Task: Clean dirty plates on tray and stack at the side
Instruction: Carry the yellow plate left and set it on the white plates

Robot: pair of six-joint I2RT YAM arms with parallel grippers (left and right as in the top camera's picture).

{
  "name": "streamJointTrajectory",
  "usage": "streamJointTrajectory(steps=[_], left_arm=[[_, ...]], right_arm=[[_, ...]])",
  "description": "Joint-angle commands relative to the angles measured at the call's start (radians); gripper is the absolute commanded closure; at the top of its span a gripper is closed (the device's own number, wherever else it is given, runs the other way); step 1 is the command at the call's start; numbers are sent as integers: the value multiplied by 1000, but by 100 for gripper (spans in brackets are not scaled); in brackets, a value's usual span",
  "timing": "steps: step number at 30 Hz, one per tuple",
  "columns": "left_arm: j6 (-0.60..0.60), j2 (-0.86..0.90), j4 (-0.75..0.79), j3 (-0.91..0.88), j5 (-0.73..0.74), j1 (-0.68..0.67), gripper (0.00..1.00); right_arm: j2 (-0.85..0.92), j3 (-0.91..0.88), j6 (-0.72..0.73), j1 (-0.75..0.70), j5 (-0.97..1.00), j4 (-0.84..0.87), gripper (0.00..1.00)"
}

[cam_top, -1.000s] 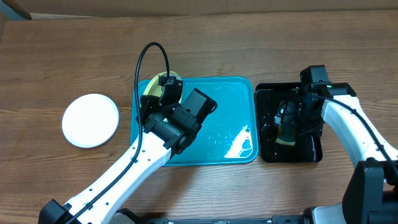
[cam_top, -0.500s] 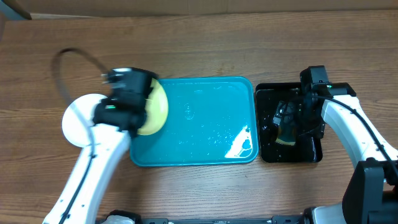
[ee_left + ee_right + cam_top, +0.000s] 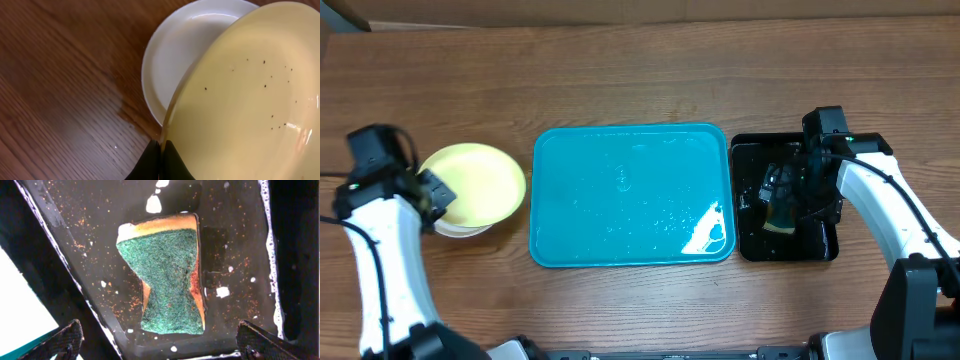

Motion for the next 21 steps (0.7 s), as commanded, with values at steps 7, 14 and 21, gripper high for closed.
streamJointTrajectory(steps=[7,14,21], left_arm=[[-18,98,38,20,97,94,55],[30,73,24,56,279,90,30],[140,-46,17,71,343,-40,25]], right_arm=[[-21,26,-4,3,-3,2,0],[-21,29,-16,3,-7,17,0],[-21,119,-101,4,-91,25,0]])
